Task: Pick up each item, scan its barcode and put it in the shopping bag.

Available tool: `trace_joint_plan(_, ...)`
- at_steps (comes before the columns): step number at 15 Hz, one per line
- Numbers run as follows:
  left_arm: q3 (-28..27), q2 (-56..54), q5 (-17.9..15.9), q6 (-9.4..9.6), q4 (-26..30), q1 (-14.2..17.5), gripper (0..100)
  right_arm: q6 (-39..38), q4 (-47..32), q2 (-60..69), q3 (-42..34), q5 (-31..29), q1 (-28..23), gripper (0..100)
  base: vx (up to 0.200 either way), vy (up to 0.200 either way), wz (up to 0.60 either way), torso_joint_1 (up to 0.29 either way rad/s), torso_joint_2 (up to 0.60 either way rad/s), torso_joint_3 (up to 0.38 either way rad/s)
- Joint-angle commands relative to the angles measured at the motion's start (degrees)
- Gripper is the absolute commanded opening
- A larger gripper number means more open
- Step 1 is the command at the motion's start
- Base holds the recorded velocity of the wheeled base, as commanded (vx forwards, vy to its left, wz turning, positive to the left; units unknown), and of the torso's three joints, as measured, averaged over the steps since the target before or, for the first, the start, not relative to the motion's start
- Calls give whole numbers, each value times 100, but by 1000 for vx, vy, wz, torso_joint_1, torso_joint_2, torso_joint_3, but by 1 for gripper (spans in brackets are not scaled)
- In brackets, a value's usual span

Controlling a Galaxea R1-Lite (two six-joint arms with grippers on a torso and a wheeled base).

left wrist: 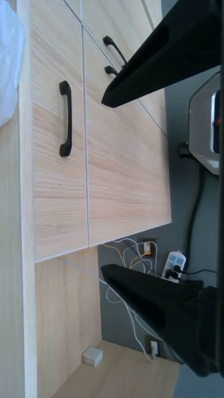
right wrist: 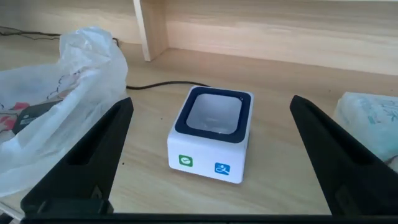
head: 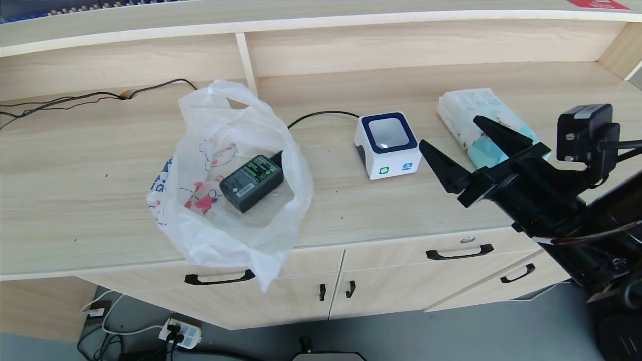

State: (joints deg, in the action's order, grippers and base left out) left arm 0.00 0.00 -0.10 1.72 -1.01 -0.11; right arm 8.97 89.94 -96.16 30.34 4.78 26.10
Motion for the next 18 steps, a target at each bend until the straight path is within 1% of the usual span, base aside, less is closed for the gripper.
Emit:
trace_joint_plan(1,0,0,1,-5,-4,2,100,-150,6,36,-362,6,-88,100,0,0,0,0,0,0)
trace_joint_plan(2,0,9,1,-5,-4,2,100,-291,6,53,-600,-3,-88,100,0,-200,0,-2,-2,2)
trace_joint_plan(4,0,9,1,4,5,2,100,-563,6,168,-758,120,18,100,0,-200,0,-7,0,9)
trace_joint_plan(5,0,0,1,4,5,2,100,-730,6,212,-732,181,-26,100,0,-200,0,7,-2,2)
trace_joint_plan(7,0,9,1,-5,5,2,100,-897,6,141,-582,594,-61,100,0,-200,0,12,12,5)
trace_joint_plan(9,0,9,1,-5,5,2,100,-906,6,45,-529,621,-131,100,0,-200,0,2,2,5)
trace_joint_plan(11,0,0,1,4,5,2,100,-1108,6,-175,-327,621,-193,100,0,-200,0,0,2,2)
trace_joint_plan(12,0,0,1,-5,5,2,100,-1214,6,-184,-380,621,-281,100,0,-200,0,-2,2,-2)
trace_joint_plan(14,0,9,1,-5,5,2,100,-1504,6,-149,-195,586,-483,100,0,-200,0,7,2,0)
trace_joint_plan(15,0,9,1,-5,5,2,100,-1469,-82,-166,86,594,-553,100,0,-200,0,7,-2,2)
trace_joint_plan(16,0,9,1,-5,5,2,100,-1460,-381,-166,437,594,-562,100,0,-200,0,7,2,2)
trace_joint_plan(18,0,9,1,-5,-4,2,100,-1337,-1392,-122,1088,594,-659,100,0,-200,0,5,5,2)
